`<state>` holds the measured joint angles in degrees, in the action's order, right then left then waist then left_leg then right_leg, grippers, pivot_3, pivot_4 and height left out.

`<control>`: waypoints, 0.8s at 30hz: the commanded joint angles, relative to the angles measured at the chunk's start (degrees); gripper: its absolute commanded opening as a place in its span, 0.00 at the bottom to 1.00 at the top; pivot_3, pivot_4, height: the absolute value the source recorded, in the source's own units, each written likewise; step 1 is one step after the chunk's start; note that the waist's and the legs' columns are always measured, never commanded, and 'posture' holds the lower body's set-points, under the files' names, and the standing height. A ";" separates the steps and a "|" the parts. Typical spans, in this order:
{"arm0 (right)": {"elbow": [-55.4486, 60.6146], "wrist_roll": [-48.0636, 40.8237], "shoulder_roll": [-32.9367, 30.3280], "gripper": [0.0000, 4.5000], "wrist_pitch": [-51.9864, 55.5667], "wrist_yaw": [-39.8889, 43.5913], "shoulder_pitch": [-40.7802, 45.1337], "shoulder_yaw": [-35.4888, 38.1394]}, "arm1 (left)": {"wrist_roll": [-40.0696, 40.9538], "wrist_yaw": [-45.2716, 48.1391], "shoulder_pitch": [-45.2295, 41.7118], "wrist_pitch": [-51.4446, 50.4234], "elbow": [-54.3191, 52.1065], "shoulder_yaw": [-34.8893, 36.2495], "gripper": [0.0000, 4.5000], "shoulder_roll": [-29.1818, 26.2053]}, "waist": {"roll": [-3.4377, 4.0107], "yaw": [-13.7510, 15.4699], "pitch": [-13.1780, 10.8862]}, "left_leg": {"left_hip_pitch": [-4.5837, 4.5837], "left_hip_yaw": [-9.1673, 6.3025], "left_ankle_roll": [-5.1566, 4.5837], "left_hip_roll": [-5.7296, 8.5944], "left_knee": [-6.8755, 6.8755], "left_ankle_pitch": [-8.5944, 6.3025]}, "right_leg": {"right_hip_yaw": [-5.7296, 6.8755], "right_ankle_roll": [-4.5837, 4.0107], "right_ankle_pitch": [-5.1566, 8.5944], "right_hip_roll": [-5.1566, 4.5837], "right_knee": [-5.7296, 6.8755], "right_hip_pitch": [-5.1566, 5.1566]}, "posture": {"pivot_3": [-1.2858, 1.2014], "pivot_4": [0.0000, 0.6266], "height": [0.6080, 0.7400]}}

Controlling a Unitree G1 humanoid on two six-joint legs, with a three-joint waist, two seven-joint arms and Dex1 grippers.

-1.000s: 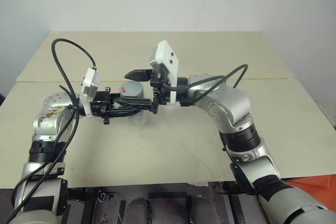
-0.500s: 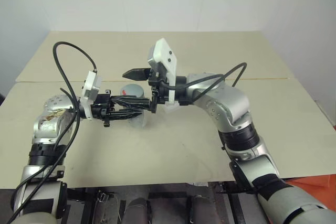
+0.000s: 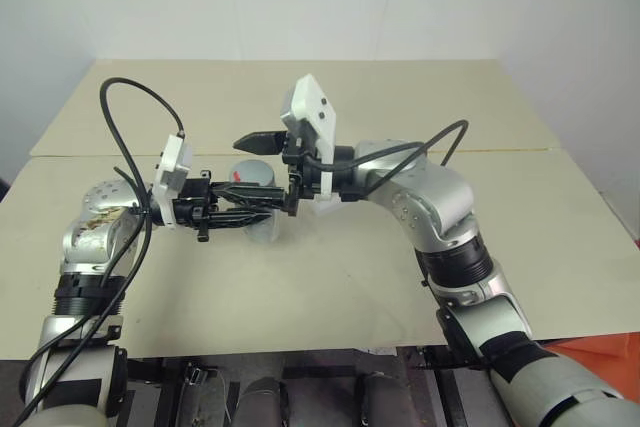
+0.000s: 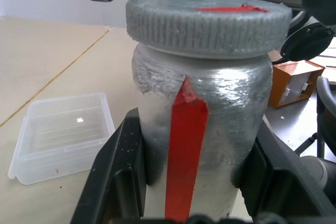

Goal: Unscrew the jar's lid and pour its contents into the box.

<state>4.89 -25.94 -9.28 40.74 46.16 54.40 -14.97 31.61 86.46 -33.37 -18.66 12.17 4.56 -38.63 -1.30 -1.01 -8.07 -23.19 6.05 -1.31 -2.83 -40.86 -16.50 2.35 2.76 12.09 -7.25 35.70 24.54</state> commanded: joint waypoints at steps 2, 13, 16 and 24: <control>0.64 -0.12 0.14 0.99 -0.62 0.36 0.22 0.38 | 0.91 0.06 -1.06 0.45 -1.24 1.32 0.42 -0.92 | 0.00 0.00 0.00 | 0.00 0.00 0.00 0.00 0.00 0.00 | 0.00 0.00 0.00 0.00 0.00 0.00 | 0.52 0.24 1.00; 1.62 -0.26 -1.36 0.99 -0.08 1.08 -0.09 0.50 | 0.80 0.04 -1.30 0.78 -0.61 1.41 0.42 -0.84 | 0.00 -0.01 0.00 | 0.00 0.00 0.00 0.00 0.00 0.00 | 0.00 0.00 0.00 0.00 0.00 0.00 | 0.52 0.24 1.00; 1.55 -0.26 -1.48 0.99 -0.06 1.26 -0.02 0.55 | 0.79 0.04 -1.32 0.87 -0.54 1.39 0.42 -0.74 | 0.00 -0.01 0.00 | 0.00 0.00 0.00 0.00 0.00 0.00 | 0.00 0.00 0.00 0.00 0.00 0.00 | 0.52 0.24 1.00; 1.48 -0.21 -1.40 0.68 -0.09 1.17 0.06 0.59 | 0.74 0.11 -1.21 0.91 -0.64 1.36 0.42 -0.85 | 0.00 0.00 0.00 | 0.00 0.00 0.00 0.00 0.00 0.00 | 0.00 0.00 0.00 0.00 0.00 0.00 | 0.52 0.24 1.00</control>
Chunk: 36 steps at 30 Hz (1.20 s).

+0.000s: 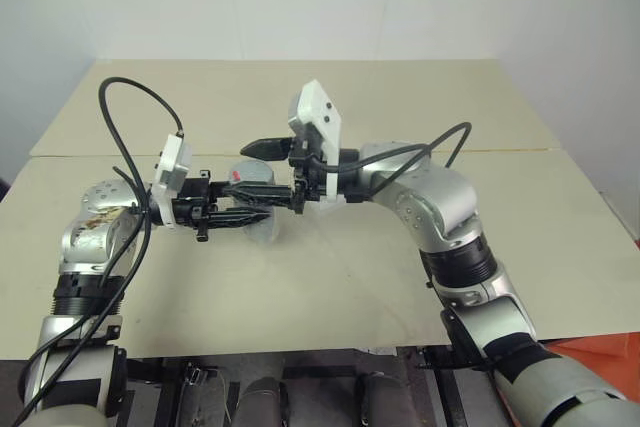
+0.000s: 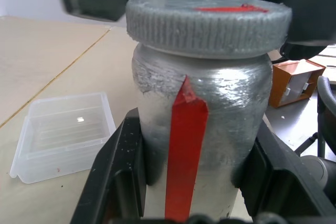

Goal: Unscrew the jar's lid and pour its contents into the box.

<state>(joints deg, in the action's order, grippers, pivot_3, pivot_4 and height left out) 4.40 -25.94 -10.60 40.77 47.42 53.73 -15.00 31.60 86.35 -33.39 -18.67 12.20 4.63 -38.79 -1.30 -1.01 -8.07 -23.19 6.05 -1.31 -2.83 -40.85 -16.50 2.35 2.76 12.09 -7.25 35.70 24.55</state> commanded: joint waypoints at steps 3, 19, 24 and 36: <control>1.93 -0.08 -0.02 0.61 -0.23 -0.22 0.82 0.63 | 0.69 0.27 -1.13 0.87 -0.62 1.25 0.42 -0.80 | 0.00 0.00 0.00 | 0.00 0.00 0.00 0.00 0.00 0.00 | 0.00 0.00 0.00 0.00 0.00 0.00 | 0.52 0.24 1.00; 2.96 -3.11 -4.76 0.61 -1.08 5.00 4.03 5.00 | -0.93 1.96 5.51 2.98 -1.92 -1.34 0.42 -1.46 | 0.00 0.02 0.00 | 0.00 0.00 -0.01 0.00 0.00 0.00 | 0.00 0.00 0.00 0.00 0.00 0.00 | 0.52 0.24 1.00; 2.31 -3.62 -5.93 0.61 -2.46 7.26 5.05 5.28 | -0.69 1.65 6.30 3.55 -2.32 -1.75 0.42 -1.22 | 0.01 0.05 0.00 | 0.00 -0.01 -0.02 0.00 0.00 -0.01 | 0.00 0.00 0.00 0.00 0.00 0.00 | 0.52 0.24 1.00; 0.36 -2.88 -6.50 0.61 -5.13 8.00 5.34 7.79 | 0.65 0.83 5.85 3.00 -3.44 -0.60 0.42 -1.34 | 0.02 0.09 -0.02 | 0.00 0.02 -0.06 -0.01 0.00 -0.04 | -0.01 0.00 0.00 0.00 0.01 0.02 | 0.52 0.24 1.00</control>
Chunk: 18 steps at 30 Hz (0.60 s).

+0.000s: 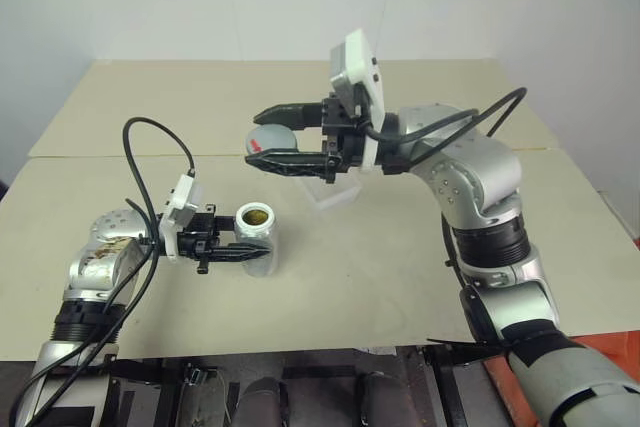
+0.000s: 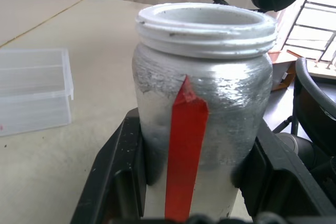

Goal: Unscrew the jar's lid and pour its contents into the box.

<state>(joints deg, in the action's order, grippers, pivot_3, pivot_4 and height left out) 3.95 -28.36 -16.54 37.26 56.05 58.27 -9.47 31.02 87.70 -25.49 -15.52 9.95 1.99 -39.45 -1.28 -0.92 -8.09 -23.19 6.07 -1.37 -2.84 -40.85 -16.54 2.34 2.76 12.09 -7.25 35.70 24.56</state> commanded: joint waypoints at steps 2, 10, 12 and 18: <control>0.79 0.23 -1.61 0.61 -1.69 -1.53 -0.46 2.84 | 1.27 -1.07 -2.98 0.40 -1.04 2.82 0.42 -0.96 | 0.00 0.15 0.00 | 0.00 -0.01 0.02 0.00 0.01 0.01 | 0.02 0.00 0.00 0.00 0.00 0.00 | 0.52 0.24 1.00; -1.56 5.32 -7.23 0.61 -0.39 -11.22 -8.53 6.94 | 1.78 -3.58 -6.96 1.15 0.79 6.66 0.42 -1.73 | 0.00 0.15 0.00 | 0.00 -0.01 0.03 0.00 -0.01 0.02 | 0.03 0.00 0.00 -0.01 -0.04 -0.04 | 0.52 0.24 1.00; -2.95 6.41 -7.88 0.61 0.47 -14.58 -9.99 8.42 | 1.38 -4.03 -7.98 1.63 1.90 7.11 0.42 -1.65 | -0.01 0.06 0.00 | 0.00 -0.01 0.05 0.01 0.00 0.03 | 0.02 0.00 0.00 -0.01 -0.03 -0.03 | 0.52 0.24 1.00; -8.69 12.72 -8.47 0.61 -0.52 -23.62 -14.83 8.71 | 1.18 -6.00 -11.10 2.39 4.58 7.20 0.42 0.26 | -0.01 -0.02 0.00 | 0.00 0.00 0.05 0.01 0.00 0.03 | 0.01 0.00 0.00 -0.01 -0.04 -0.03 | 0.52 0.24 1.00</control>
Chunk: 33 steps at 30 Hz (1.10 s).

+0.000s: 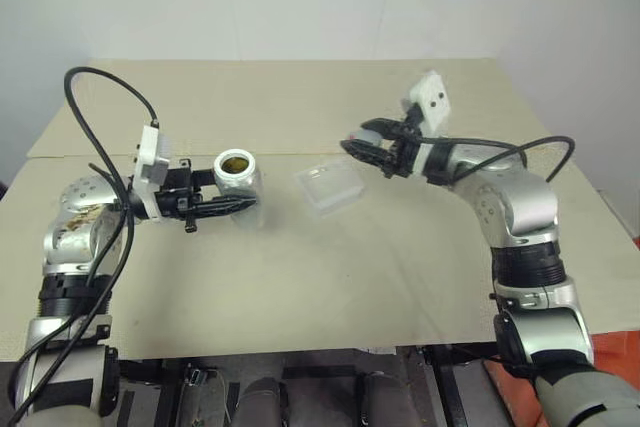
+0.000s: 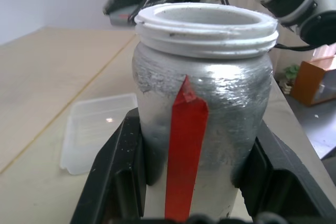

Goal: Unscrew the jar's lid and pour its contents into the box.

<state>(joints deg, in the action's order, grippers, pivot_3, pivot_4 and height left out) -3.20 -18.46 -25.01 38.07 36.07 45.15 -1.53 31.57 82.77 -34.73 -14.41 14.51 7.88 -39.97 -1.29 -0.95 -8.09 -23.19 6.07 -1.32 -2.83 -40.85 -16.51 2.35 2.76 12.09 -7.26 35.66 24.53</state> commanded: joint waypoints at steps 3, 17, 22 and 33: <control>-4.11 6.22 0.48 0.61 -3.59 -5.99 -3.59 -0.83 | 0.68 -1.39 -2.21 1.39 0.03 1.17 0.42 1.38 | 0.00 0.03 0.00 | -0.01 0.00 0.00 0.01 0.00 0.00 | 0.00 0.00 0.00 0.00 -0.03 0.00 | 0.52 0.24 1.00; -14.99 14.15 3.41 0.87 -8.49 -13.35 -7.35 -1.70 | 1.49 -2.35 -0.34 0.57 -1.83 2.08 0.42 1.24 | 0.00 -0.17 -0.01 | -0.01 0.01 0.04 0.00 0.01 0.02 | -0.02 0.01 0.00 0.00 -0.01 0.01 | 0.52 0.24 1.00; -7.51 13.27 -1.21 1.00 -4.60 -5.44 -9.09 -3.01 | 0.27 -2.45 -1.43 1.89 -0.38 1.59 0.42 1.34 | 0.01 -0.06 -0.02 | 0.00 0.00 0.02 0.00 0.00 0.01 | -0.03 0.01 0.00 0.00 -0.01 0.01 | 0.52 0.24 1.00; 6.31 -5.60 -17.75 1.00 10.26 25.81 1.43 -2.19 | -28.25 -21.07 -21.14 35.19 26.29 -10.43 0.42 6.98 | -0.02 0.46 -0.05 | 0.04 -0.07 -0.41 0.07 -0.08 -0.23 | 0.01 0.01 -0.03 0.00 -0.05 -0.14 | 0.52 0.24 1.00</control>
<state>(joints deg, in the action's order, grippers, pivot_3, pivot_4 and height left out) 1.29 -21.17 -41.40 46.61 57.66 44.75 -4.58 9.30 67.48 -52.87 12.70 36.62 -0.83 -33.20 -1.31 -0.49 -8.15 -23.15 6.00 -1.75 -2.76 -40.93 -16.75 2.38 2.78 12.05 -7.26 35.47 24.37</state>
